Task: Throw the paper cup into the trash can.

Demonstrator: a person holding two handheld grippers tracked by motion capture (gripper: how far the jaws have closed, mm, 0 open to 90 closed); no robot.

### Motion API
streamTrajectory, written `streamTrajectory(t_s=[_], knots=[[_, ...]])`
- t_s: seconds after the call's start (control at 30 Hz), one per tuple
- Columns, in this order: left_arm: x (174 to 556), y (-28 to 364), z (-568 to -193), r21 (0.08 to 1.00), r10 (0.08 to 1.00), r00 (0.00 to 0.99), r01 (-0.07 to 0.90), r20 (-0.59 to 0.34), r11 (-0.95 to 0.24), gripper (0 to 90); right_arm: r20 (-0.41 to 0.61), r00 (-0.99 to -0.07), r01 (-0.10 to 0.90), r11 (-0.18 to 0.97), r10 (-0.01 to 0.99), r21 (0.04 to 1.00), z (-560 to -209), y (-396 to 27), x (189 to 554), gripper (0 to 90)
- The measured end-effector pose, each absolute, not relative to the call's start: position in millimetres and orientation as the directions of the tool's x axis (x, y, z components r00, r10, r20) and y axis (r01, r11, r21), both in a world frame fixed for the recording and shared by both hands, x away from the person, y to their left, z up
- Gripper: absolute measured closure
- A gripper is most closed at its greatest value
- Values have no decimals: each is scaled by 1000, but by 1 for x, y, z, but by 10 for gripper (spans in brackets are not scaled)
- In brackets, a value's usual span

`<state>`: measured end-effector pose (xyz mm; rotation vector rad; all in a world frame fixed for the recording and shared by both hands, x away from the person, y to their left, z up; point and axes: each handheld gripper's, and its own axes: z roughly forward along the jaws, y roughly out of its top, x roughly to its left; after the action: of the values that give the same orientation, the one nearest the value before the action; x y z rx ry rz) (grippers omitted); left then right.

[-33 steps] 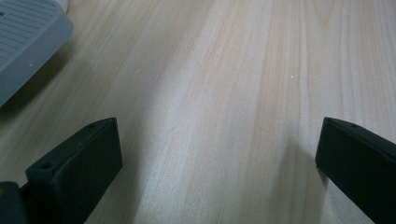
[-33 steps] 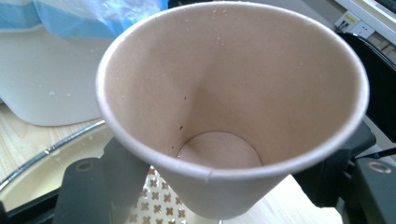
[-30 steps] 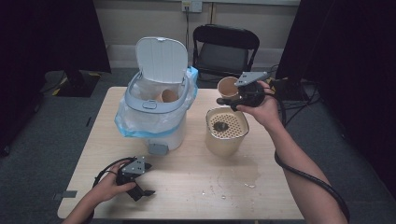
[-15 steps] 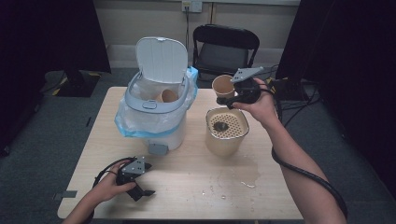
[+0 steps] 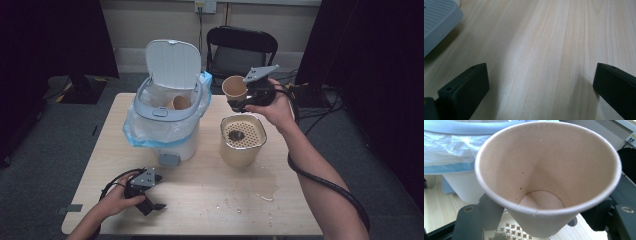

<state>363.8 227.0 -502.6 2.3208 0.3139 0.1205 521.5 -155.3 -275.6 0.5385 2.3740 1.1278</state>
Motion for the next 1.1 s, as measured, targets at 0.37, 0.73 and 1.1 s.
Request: streamTrajectory(t_s=[0.37, 0.73, 1.1], knots=[[364, 227, -503, 720, 262, 965, 192, -14, -667, 0, -229, -832, 131, 579, 506, 804, -266, -144, 523, 292], [364, 227, -503, 718, 259, 966, 190, -14, -670, 0, -237, -844, 103, 580, 481, 808, -254, -129, 526, 292], [364, 227, -503, 717, 261, 965, 191, -13, -670, 0, -238, -855, 81, 572, 461, 816, -243, -112, 527, 291]])
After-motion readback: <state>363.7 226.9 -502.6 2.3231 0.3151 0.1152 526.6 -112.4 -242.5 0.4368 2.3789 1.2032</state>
